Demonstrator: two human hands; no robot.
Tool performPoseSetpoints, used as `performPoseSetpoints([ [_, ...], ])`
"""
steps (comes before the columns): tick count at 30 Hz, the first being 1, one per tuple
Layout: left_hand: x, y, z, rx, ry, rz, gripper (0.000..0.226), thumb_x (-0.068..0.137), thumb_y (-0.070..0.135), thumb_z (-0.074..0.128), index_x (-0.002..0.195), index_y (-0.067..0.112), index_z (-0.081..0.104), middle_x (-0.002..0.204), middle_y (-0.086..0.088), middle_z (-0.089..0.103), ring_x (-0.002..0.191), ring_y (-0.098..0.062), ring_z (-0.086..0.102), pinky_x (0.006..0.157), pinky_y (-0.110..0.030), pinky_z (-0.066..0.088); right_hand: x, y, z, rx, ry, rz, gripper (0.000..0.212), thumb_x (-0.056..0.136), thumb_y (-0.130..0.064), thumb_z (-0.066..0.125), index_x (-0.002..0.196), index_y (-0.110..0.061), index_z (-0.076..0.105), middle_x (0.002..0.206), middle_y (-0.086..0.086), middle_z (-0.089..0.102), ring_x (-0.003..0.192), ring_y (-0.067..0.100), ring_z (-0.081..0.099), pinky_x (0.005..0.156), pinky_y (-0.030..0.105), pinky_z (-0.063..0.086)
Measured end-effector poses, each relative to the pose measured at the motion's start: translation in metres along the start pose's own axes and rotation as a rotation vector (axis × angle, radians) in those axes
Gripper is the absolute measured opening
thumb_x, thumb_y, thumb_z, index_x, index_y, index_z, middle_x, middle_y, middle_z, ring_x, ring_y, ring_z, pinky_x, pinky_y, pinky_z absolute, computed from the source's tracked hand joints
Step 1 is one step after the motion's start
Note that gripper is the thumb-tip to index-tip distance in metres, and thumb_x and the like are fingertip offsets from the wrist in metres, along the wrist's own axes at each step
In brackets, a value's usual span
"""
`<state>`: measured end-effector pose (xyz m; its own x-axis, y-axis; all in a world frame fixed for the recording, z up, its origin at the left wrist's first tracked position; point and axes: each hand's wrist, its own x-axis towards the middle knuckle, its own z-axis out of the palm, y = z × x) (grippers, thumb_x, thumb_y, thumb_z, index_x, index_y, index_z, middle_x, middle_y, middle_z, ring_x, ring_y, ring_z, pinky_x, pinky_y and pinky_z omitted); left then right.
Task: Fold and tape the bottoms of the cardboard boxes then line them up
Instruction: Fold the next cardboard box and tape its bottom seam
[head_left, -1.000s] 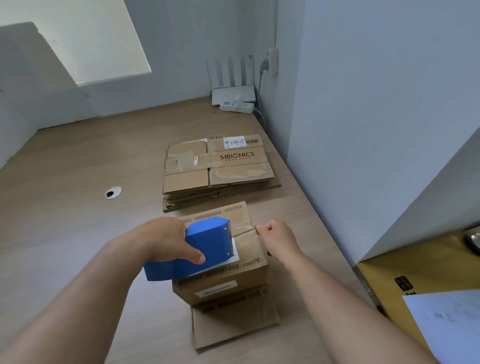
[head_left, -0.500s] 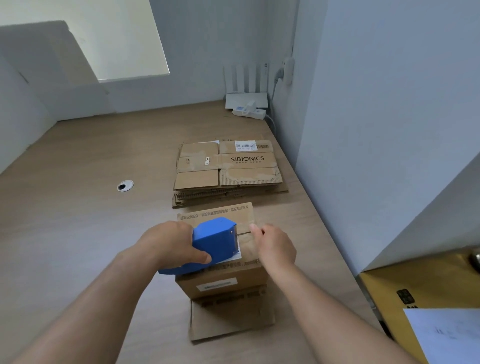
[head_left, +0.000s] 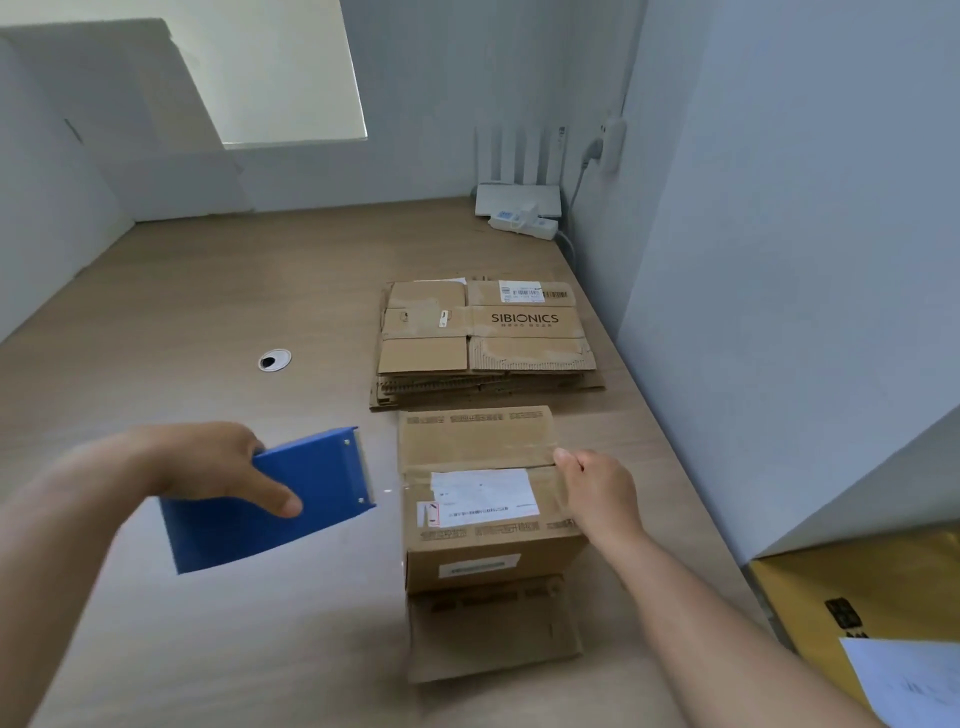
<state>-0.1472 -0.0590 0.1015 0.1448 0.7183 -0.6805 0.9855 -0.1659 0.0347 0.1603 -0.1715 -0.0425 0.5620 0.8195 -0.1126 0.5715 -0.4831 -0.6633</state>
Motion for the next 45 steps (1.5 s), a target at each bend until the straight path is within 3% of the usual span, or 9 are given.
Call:
performPoseSetpoints([
  [8,0.029,-0.023,0.018,-0.096,-0.020,0.011,0.035,0.072,0.056,0.074,0.085,0.025,0.063,0.087,0.007,0.066,0.082,-0.013,0.062,0.070,-0.027,0.043,-0.004,-0.008,0.006,-0.071,0.030,-0.045,0.038,0.100,-0.031,0.041,0.085,-0.007,0.067,0.081,0.004,0.056,0.079,0.021,0.048,0.065,0.031,0.029],
  [16,0.041,-0.026,0.021,-0.116,-0.136,-0.074,0.061,0.050,0.065,0.076,0.096,0.025,0.066,0.099,0.004,0.068,0.091,-0.017,0.065,0.088,-0.034,0.048,-0.008,-0.014,0.008,-0.091,0.030,-0.058,0.034,0.100,-0.030,0.042,0.075,-0.015,0.058,0.074,-0.001,0.050,0.077,0.020,0.046,0.064,0.031,0.027],
  [22,0.054,-0.008,0.026,-0.193,-0.209,-0.136,0.056,0.057,0.058,0.080,0.096,0.022,0.063,0.104,-0.001,0.064,0.095,-0.022,0.062,0.095,-0.037,0.045,-0.007,-0.012,0.010,-0.137,0.029,-0.074,0.037,0.100,-0.031,0.042,0.081,-0.010,0.065,0.080,0.003,0.053,0.080,0.022,0.047,0.066,0.031,0.029],
  [25,0.061,0.010,0.019,-0.159,-0.210,-0.148,0.059,0.061,0.056,0.079,0.104,0.021,0.060,0.111,-0.002,0.060,0.099,-0.024,0.058,0.092,-0.037,0.045,-0.006,-0.012,0.011,-0.146,0.033,-0.074,0.035,0.100,-0.030,0.042,0.070,-0.014,0.053,0.077,0.002,0.049,0.080,0.023,0.045,0.066,0.031,0.027],
  [30,0.064,0.029,0.037,0.409,0.111,-0.144,0.039,0.082,0.045,0.062,0.117,0.028,0.058,0.098,0.004,0.057,0.093,-0.018,0.060,0.078,-0.027,0.047,-0.006,-0.010,0.011,-0.142,0.021,-0.046,0.036,0.100,-0.031,0.040,0.071,-0.014,0.053,0.079,0.002,0.053,0.083,0.024,0.049,0.067,0.032,0.031],
  [35,0.069,0.014,0.066,0.175,0.347,-0.220,0.036,0.091,0.036,0.047,0.117,0.012,0.045,0.086,0.002,0.051,0.080,-0.020,0.051,0.050,-0.026,0.029,-0.005,-0.011,0.011,-0.153,0.023,-0.048,0.036,0.100,-0.032,0.039,0.076,-0.013,0.058,0.080,0.003,0.054,0.085,0.025,0.050,0.067,0.031,0.032],
  [39,0.062,-0.005,0.104,0.066,0.395,-0.260,0.036,0.093,0.036,0.042,0.117,0.009,0.041,0.097,-0.003,0.059,0.088,-0.023,0.058,0.063,-0.028,0.037,-0.007,-0.012,0.016,-0.132,0.044,-0.043,0.040,0.099,-0.035,0.040,0.064,-0.018,0.047,0.074,0.000,0.051,0.079,0.022,0.049,0.062,0.030,0.029],
  [42,0.069,-0.022,0.134,0.025,0.405,-0.252,0.029,0.096,0.031,0.039,0.115,0.008,0.042,0.078,0.003,0.049,0.086,-0.023,0.060,0.069,-0.029,0.043,-0.008,-0.013,0.018,-0.112,0.045,-0.033,0.042,0.099,-0.036,0.041,0.059,-0.024,0.037,0.074,0.001,0.051,0.078,0.022,0.048,0.062,0.030,0.029],
  [45,0.071,-0.028,0.153,-0.013,0.451,-0.264,0.030,0.096,0.032,0.038,0.115,0.009,0.044,0.081,0.001,0.055,0.080,-0.023,0.059,0.066,-0.027,0.040,-0.006,-0.012,0.018,-0.062,0.069,-0.013,0.034,0.097,-0.037,0.046,0.067,-0.021,0.045,0.079,0.001,0.056,0.082,0.024,0.051,0.063,0.031,0.033],
])
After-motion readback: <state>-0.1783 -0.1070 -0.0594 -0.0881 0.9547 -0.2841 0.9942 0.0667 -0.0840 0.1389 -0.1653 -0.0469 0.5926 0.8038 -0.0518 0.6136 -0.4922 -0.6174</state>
